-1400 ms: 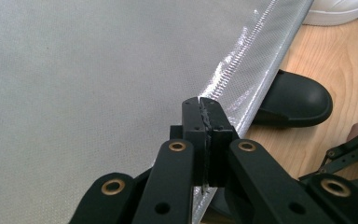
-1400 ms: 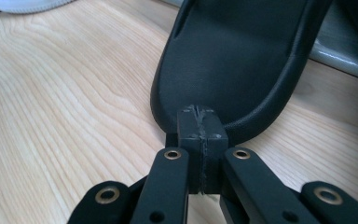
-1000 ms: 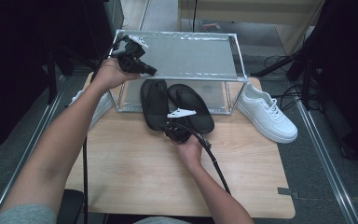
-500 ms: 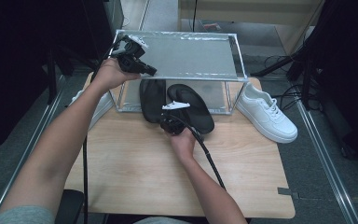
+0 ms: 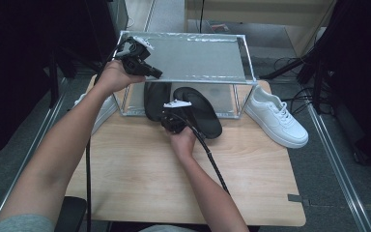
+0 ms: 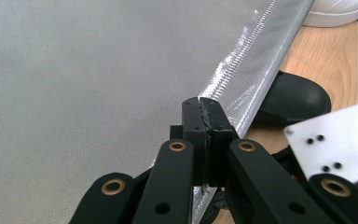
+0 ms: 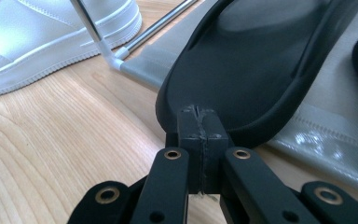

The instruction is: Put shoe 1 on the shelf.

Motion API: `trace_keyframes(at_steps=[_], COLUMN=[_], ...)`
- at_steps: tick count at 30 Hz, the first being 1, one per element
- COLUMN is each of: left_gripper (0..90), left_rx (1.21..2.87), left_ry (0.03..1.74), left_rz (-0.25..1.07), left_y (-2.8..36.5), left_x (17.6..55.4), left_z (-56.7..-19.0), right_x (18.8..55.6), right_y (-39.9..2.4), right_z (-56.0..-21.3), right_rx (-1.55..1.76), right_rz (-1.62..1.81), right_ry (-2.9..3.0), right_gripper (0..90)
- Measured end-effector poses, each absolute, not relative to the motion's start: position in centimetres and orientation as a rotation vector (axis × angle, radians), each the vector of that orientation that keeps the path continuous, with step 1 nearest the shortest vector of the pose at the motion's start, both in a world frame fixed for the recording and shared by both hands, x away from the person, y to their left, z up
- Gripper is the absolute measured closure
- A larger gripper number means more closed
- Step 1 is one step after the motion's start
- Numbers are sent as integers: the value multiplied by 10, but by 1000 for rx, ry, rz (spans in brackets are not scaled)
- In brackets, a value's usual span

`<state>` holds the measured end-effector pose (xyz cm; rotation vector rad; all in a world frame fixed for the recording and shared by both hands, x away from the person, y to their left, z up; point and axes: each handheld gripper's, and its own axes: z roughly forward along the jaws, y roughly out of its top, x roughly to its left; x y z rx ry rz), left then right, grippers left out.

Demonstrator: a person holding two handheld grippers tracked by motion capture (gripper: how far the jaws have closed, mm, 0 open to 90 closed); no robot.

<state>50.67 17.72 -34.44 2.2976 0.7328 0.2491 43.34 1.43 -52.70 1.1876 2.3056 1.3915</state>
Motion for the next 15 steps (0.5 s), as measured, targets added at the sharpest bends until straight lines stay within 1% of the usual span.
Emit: trace_keyframes(at_steps=[8,15], left_gripper=[900,900], left_rx=[2278,2252], left_ry=[738,754], left_rz=[256,230], left_y=[178,180], left_x=[505,507], left_z=[-346,-348], right_x=[447,437], right_y=[17,6], right_z=[-526,-523], right_rx=[1197,1186], right_rz=[1375,1416], right_ry=[2339,2371], right_gripper=[900,900])
